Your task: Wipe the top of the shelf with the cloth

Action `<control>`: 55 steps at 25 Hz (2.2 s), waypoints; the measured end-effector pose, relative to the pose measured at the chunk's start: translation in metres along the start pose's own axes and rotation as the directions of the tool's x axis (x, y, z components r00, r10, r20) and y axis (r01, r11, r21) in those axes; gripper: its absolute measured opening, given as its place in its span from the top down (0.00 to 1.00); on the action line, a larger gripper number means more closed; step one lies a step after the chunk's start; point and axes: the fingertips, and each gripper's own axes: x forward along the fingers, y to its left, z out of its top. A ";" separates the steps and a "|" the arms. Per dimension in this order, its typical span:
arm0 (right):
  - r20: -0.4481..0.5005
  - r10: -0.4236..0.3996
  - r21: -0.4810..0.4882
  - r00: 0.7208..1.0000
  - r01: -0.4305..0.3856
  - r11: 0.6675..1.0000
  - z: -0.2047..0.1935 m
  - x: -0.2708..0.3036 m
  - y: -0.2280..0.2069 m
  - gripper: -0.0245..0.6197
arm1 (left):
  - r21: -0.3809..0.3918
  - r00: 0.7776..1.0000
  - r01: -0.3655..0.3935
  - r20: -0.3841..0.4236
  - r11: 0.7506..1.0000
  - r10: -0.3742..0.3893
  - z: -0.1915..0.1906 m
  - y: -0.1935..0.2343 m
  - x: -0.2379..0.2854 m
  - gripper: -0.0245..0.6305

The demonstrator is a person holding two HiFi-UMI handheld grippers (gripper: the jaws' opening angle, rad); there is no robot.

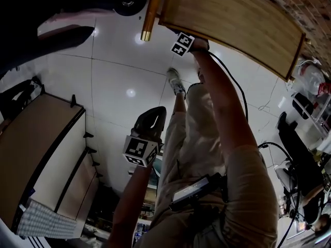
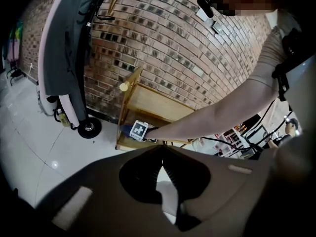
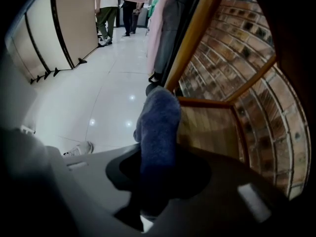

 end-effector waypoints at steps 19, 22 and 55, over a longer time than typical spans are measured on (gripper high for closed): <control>-0.107 -0.007 0.127 0.994 0.021 0.992 -0.211 -0.055 -0.009 0.81 | 0.126 0.990 0.112 -0.101 0.986 -0.100 0.033 -0.093 0.078 0.96; -0.138 -0.018 0.162 0.990 0.041 0.986 -0.252 -0.067 -0.013 0.81 | 0.156 0.983 0.149 -0.126 0.976 -0.130 0.045 -0.115 0.100 0.96; -0.496 -0.043 0.392 0.867 0.268 0.880 -0.499 -0.197 0.013 0.83 | 0.327 0.942 0.301 -0.246 0.896 -0.227 0.036 -0.158 0.130 0.96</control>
